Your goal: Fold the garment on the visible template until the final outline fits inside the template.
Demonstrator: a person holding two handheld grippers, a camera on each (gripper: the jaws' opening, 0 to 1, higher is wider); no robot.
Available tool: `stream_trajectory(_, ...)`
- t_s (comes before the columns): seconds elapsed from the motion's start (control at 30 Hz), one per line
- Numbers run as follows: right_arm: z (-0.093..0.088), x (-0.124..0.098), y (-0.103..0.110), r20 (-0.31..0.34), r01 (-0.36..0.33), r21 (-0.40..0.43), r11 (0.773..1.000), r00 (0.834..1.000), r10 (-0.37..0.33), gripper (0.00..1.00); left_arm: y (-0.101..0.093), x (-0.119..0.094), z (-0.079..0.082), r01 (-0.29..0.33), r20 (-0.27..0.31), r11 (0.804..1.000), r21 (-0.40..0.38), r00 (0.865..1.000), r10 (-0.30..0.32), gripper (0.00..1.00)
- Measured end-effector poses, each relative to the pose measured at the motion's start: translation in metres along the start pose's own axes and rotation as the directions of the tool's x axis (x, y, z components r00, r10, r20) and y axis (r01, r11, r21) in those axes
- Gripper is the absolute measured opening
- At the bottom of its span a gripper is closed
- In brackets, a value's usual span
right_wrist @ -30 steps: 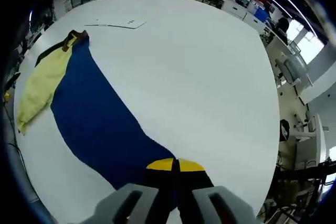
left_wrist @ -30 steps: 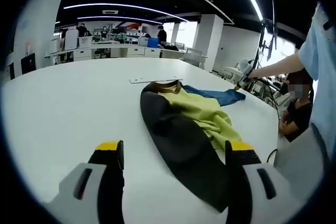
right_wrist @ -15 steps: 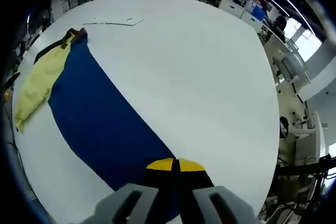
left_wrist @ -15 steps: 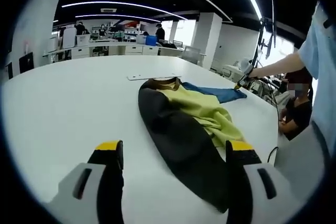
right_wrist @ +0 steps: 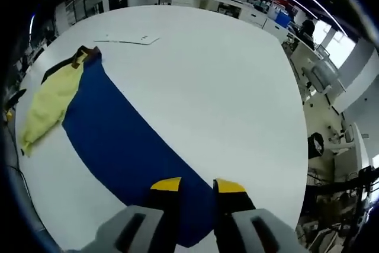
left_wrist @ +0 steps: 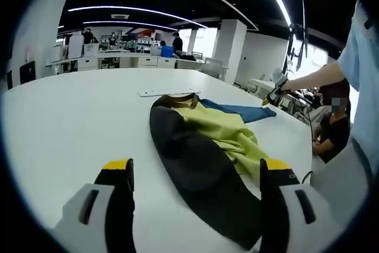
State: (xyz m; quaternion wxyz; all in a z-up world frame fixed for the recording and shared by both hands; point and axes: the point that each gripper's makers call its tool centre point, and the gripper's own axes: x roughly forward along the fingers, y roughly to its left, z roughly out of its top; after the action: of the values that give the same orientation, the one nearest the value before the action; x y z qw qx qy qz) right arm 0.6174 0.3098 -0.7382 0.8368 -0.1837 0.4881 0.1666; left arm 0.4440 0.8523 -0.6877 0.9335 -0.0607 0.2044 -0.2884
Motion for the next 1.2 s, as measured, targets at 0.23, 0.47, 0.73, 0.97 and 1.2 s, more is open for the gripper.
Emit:
stream_trajectory(0.23, -0.013, -0.020, 0.007, 0.026, -0.008, 0.015, 1.000, 1.000, 0.008, 0.17, -0.006, 0.000, 0.003, 0.015, 0.016, 1.000, -0.006, 1.000, -0.015, 0.83)
stream_trajectory(0.47, -0.026, -0.042, 0.017, 0.059, -0.020, 0.022, 1.000, 0.998, 0.018, 0.16, -0.017, -0.005, 0.002, 0.065, 0.020, 0.998, -0.022, 0.998, -0.065, 0.88)
stream_trajectory(0.73, -0.032, -0.070, 0.036, 0.106, -0.031, 0.017, 0.999, 0.994, 0.029, 0.15, -0.035, -0.012, -0.007, 0.121, -0.024, 0.993, 0.013, 0.992, -0.121, 0.99)
stream_trajectory(0.97, -0.025, -0.088, 0.054, 0.156, -0.045, -0.002, 0.999, 0.987, 0.045, 0.15, -0.046, -0.018, -0.017, 0.145, -0.032, 0.989, 0.017, 0.989, -0.144, 0.97)
stream_trajectory(1.2, -0.023, -0.100, 0.075, 0.184, -0.057, -0.016, 0.998, 0.981, 0.059, 0.15, -0.047, -0.022, -0.033, 0.150, -0.056, 0.989, 0.011, 0.987, -0.149, 0.89)
